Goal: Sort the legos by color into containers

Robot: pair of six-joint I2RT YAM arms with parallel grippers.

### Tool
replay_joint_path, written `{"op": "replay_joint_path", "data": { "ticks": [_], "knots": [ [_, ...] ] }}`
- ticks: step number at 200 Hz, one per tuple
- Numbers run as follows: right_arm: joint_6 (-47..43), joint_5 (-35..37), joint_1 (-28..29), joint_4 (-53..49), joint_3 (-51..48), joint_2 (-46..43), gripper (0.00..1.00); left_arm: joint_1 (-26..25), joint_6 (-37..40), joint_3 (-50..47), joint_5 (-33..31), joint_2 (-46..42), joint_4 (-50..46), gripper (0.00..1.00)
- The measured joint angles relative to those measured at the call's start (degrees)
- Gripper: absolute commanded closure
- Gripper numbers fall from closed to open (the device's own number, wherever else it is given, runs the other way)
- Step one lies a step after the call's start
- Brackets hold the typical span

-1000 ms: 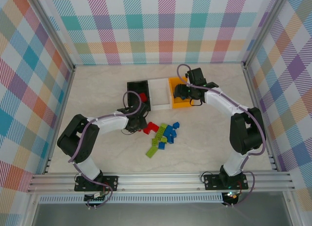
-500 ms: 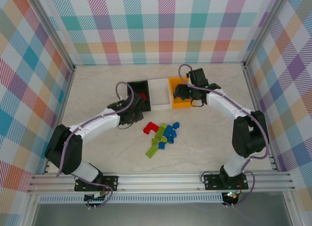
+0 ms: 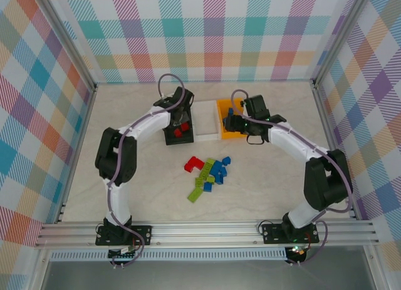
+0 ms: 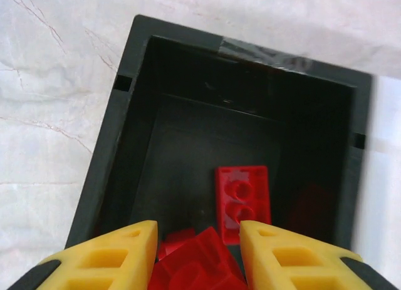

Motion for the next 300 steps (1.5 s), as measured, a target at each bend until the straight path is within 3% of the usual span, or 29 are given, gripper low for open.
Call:
{"op": "replay_joint_path", "data": {
  "ticks": [64, 98, 143, 175, 224, 261, 300],
  "knots": [
    [0.31, -2.03, 6.91, -2.14, -10.43, -11.06, 0.27, 0.09, 0.94, 1.36, 0.26, 1.97, -2.27, 0.26],
    [1.46, -2.25, 10.12, -4.42, -14.56, -14.16, 0.31, -0.52, -0.31, -6.82, 2.69, -7.56, -0.44, 0.0],
    [2.75, -3.98, 16.72, -4.61, -19.17, -11.67, 0.33, -6.88, -1.92, -21.05, 4.02, -29.0, 4.0, 0.0],
    [5.95, -2.58, 18.51, -3.43, -21.51, -10.71, 0.36, -10.69, -2.78, -31.3, 5.68, -37.75, 5.38, 0.0],
    [7.15, 1.99, 14.36, -2.16, -17.09, -5.88, 0.4, -10.64, -4.68, -42.34, 6.4, -42.8, 4.39, 0.0],
    [4.57, 5.07, 12.09, -1.38, -10.84, 2.6, 0.41, -10.64, -5.2, -43.08, 6.32, -44.46, 3.76, 0.0],
    [2.82, 6.23, 12.07, -1.44, -9.73, 5.16, 0.44, -10.64, -5.2, -43.1, 6.32, -44.68, 3.39, 0.0]
  ]
}}
